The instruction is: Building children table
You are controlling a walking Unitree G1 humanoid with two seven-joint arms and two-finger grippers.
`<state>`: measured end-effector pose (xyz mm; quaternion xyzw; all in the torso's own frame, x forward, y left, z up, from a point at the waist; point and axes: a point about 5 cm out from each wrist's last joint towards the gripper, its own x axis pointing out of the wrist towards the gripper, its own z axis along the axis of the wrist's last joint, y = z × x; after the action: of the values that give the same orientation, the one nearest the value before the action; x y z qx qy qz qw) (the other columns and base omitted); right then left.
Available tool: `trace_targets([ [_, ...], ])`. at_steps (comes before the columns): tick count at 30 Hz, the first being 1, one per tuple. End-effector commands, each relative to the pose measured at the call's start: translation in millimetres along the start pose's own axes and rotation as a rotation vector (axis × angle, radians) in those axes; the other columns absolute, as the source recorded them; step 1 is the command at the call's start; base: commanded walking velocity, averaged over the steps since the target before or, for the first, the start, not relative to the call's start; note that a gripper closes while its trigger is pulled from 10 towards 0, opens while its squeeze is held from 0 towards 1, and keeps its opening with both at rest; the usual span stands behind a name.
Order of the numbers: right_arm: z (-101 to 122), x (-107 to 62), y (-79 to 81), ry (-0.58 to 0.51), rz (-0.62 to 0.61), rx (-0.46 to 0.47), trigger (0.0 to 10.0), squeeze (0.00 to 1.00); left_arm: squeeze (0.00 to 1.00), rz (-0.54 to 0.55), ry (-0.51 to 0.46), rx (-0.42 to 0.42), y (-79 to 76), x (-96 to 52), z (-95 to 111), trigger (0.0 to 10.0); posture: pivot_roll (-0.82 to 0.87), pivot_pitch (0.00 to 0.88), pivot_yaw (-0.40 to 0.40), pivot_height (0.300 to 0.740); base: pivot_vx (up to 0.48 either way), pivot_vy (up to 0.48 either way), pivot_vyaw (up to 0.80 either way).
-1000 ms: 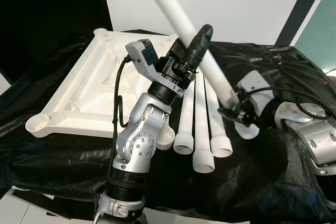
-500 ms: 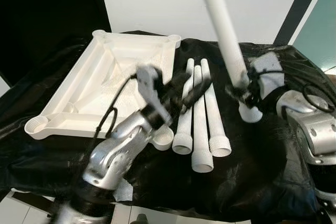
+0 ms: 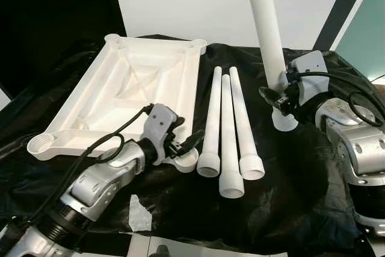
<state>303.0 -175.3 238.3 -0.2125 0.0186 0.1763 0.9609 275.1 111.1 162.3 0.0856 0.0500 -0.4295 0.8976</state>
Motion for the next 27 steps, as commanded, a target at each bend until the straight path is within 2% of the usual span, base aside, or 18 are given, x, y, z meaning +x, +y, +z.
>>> trace_targets([
  [1,7,-0.4,-4.0,-0.035,-0.018,0.005,10.0,0.0,0.18,-0.747,0.02,0.044,-30.2,-18.0,-1,10.0,0.17,0.0,-0.029,0.74,0.0,0.0,0.0],
  [2,7,-0.4,-4.0,-0.035,-0.018,0.005,10.0,0.0,0.18,-0.747,0.02,0.044,-30.2,-18.0,-1,10.0,0.17,0.0,-0.029,0.74,0.0,0.0,0.0],
  [3,7,-0.3,-4.0,-0.035,-0.019,0.007,10.0,0.0,0.0,-0.755,0.031,0.052,-28.8,-21.0,-3,10.0,0.17,0.0,-0.029,0.74,0.0,0.0,0.0],
  [8,7,0.9,-3.3,-0.038,-0.021,0.014,10.0,0.0,0.0,-0.78,0.078,0.045,-16.1,-31.7,-8,10.0,0.18,0.0,-0.031,0.74,0.0,0.0,0.0],
  [13,8,2.2,-3.0,-0.045,-0.023,0.018,10.0,0.0,0.0,-0.861,0.151,0.022,-10.3,-43.6,-16,10.0,0.17,0.0,-0.031,0.74,0.0,0.0,0.0],
  [17,9,2.4,-3.6,-0.049,-0.026,0.019,10.0,0.0,0.0,-0.886,0.181,0.011,-8.6,-47.4,-19,10.0,0.17,0.0,-0.03,0.74,0.0,0.0,0.0],
  [20,9,2.9,-2.5,-0.054,-0.025,0.02,10.0,0.0,0.0,-0.85,0.18,0.02,-3.8,-43.0,-22,10.0,0.17,0.0,-0.026,0.74,0.0,0.0,0.0],
  [21,10,3.3,-0.9,-0.056,-0.021,0.024,10.0,0.0,0.0,-0.778,0.121,0.03,1.8,-34.1,-17,10.0,0.17,0.0,-0.027,0.74,0.0,0.0,0.0],
  [24,10,3.6,1.0,-0.057,-0.016,0.027,10.0,0.0,0.0,-0.719,0.063,0.05,9.9,-25.9,-12,10.0,0.17,0.0,-0.029,0.74,0.0,0.0,0.0],
  [25,10,4.0,4.7,-0.06,-0.005,0.034,10.0,0.0,0.0,-0.616,-0.009,0.077,23.4,-15.3,-6,10.0,0.17,0.0,-0.028,0.74,0.0,0.0,0.0],
  [27,10,4.1,6.2,-0.063,-0.001,0.037,10.0,0.0,0.0,-0.576,-0.02,0.086,30.3,-12.9,-6,10.0,0.17,0.0,-0.03,0.74,0.0,0.0,0.0],
])
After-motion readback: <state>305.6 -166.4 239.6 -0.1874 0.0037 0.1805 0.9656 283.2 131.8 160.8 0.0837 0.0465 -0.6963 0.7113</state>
